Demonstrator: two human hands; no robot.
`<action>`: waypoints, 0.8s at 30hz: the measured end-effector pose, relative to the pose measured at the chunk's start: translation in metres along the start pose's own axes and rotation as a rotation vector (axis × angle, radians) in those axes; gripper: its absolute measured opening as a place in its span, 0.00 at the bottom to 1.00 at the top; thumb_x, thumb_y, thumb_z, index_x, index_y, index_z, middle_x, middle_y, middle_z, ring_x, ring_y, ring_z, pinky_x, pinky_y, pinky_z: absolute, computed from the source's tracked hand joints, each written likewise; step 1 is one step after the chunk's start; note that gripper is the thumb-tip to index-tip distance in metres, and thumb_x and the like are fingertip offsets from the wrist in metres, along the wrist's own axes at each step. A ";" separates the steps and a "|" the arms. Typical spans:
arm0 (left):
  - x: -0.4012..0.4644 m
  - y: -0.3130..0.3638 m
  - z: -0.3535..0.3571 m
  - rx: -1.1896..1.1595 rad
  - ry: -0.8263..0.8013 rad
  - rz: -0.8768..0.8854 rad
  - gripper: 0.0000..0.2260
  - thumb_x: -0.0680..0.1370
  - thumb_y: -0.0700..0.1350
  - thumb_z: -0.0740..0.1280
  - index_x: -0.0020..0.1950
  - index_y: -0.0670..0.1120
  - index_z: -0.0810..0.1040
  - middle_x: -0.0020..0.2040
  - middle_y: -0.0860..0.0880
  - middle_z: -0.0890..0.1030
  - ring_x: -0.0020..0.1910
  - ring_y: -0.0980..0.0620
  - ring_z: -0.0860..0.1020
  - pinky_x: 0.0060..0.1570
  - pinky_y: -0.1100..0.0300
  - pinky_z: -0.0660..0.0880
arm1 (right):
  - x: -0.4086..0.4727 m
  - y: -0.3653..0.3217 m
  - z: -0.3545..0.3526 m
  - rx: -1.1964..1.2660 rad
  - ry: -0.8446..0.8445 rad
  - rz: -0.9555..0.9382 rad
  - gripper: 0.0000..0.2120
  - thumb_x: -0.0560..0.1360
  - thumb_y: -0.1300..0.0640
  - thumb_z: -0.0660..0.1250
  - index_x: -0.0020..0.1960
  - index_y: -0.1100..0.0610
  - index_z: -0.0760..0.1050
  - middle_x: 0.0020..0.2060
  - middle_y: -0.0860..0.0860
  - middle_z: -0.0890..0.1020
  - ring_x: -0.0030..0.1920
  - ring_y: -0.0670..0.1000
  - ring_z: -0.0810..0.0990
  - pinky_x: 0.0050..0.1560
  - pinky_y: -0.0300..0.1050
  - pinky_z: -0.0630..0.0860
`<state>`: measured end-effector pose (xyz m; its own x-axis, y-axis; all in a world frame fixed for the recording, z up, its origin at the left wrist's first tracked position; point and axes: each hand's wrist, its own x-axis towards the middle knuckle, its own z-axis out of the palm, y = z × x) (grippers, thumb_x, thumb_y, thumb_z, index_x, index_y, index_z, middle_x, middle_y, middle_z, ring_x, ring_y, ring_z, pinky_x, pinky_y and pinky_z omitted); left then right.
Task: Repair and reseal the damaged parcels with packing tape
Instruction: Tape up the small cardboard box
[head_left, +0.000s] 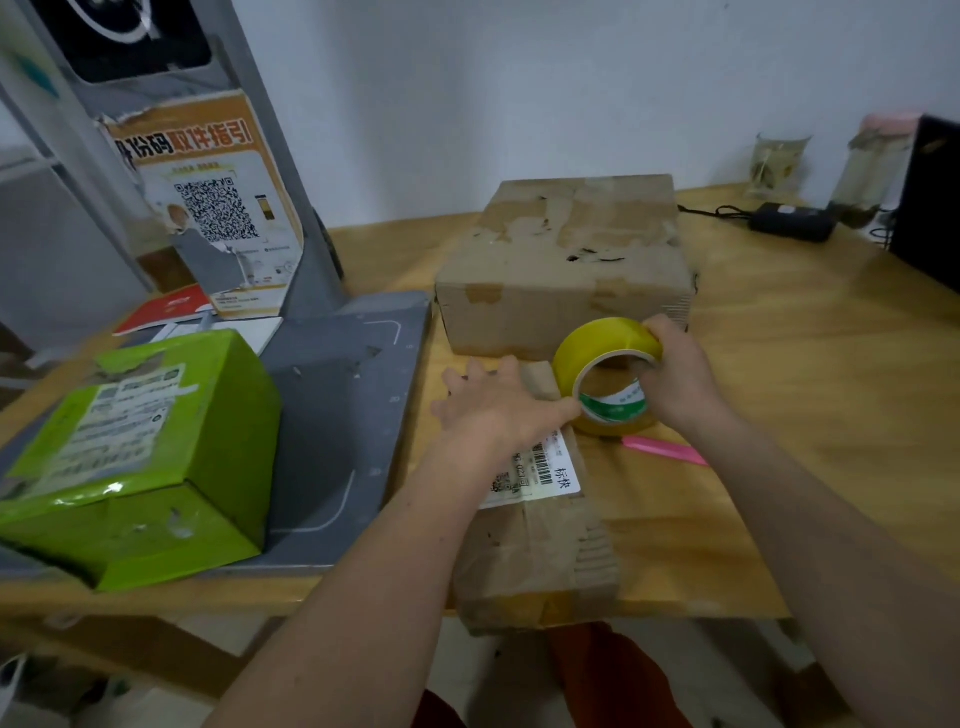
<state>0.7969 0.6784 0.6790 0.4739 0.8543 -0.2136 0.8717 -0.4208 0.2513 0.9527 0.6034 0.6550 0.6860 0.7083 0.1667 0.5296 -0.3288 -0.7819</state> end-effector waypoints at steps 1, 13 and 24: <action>0.000 -0.001 -0.002 -0.030 0.026 -0.004 0.39 0.68 0.72 0.63 0.75 0.56 0.61 0.74 0.46 0.62 0.73 0.40 0.56 0.64 0.41 0.66 | -0.002 -0.002 -0.002 -0.023 -0.009 -0.003 0.09 0.77 0.68 0.59 0.50 0.54 0.69 0.44 0.54 0.75 0.47 0.56 0.73 0.41 0.46 0.67; -0.020 -0.041 -0.005 -1.423 -0.001 0.067 0.22 0.72 0.49 0.72 0.66 0.53 0.75 0.57 0.51 0.82 0.48 0.56 0.81 0.44 0.59 0.78 | -0.033 -0.106 -0.032 0.195 0.155 -0.272 0.23 0.74 0.54 0.71 0.65 0.51 0.67 0.54 0.46 0.74 0.54 0.47 0.73 0.45 0.36 0.70; -0.017 -0.065 0.009 -1.568 -0.183 0.218 0.25 0.70 0.36 0.73 0.66 0.44 0.75 0.58 0.42 0.83 0.54 0.45 0.82 0.51 0.53 0.80 | -0.046 -0.097 0.049 0.411 0.040 -0.003 0.10 0.74 0.58 0.69 0.53 0.59 0.72 0.46 0.53 0.79 0.49 0.52 0.77 0.48 0.44 0.72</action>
<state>0.7333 0.6886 0.6575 0.6756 0.7271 -0.1217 -0.1429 0.2912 0.9459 0.8456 0.6328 0.6937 0.7077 0.6814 0.1867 0.2944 -0.0441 -0.9547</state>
